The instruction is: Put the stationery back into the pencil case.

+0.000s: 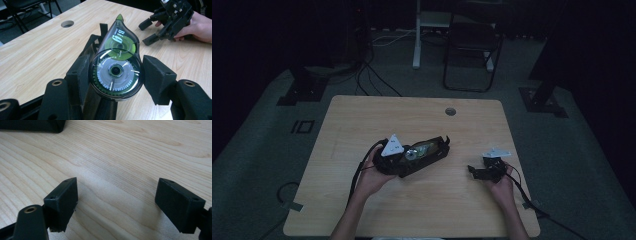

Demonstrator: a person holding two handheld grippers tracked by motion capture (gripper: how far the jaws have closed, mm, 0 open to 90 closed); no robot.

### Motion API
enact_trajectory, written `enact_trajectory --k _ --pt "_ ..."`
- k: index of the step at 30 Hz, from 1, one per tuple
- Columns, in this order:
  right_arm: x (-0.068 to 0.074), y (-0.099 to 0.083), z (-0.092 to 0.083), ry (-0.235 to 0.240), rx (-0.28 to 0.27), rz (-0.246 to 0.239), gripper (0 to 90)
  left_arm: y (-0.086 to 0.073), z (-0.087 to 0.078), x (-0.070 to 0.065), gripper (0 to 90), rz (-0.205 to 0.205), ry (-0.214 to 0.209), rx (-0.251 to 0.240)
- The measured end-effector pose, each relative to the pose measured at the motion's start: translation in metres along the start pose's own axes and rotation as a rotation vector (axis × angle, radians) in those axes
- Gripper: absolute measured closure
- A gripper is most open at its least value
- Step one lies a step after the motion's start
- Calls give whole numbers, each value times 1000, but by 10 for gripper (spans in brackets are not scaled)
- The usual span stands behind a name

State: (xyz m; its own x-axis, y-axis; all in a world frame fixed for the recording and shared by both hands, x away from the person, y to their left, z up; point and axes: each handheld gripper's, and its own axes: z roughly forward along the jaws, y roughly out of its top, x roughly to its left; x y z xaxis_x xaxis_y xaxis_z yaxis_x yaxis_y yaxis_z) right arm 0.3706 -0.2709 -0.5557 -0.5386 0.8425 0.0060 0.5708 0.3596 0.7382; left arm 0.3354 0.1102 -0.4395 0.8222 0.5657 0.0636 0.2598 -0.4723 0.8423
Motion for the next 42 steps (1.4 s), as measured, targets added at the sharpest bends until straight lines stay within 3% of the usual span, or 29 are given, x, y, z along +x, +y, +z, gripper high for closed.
enact_trajectory --k 42 --pt "1 0 0 3 -1 -4 184 8 20 8 415 16 45 47"
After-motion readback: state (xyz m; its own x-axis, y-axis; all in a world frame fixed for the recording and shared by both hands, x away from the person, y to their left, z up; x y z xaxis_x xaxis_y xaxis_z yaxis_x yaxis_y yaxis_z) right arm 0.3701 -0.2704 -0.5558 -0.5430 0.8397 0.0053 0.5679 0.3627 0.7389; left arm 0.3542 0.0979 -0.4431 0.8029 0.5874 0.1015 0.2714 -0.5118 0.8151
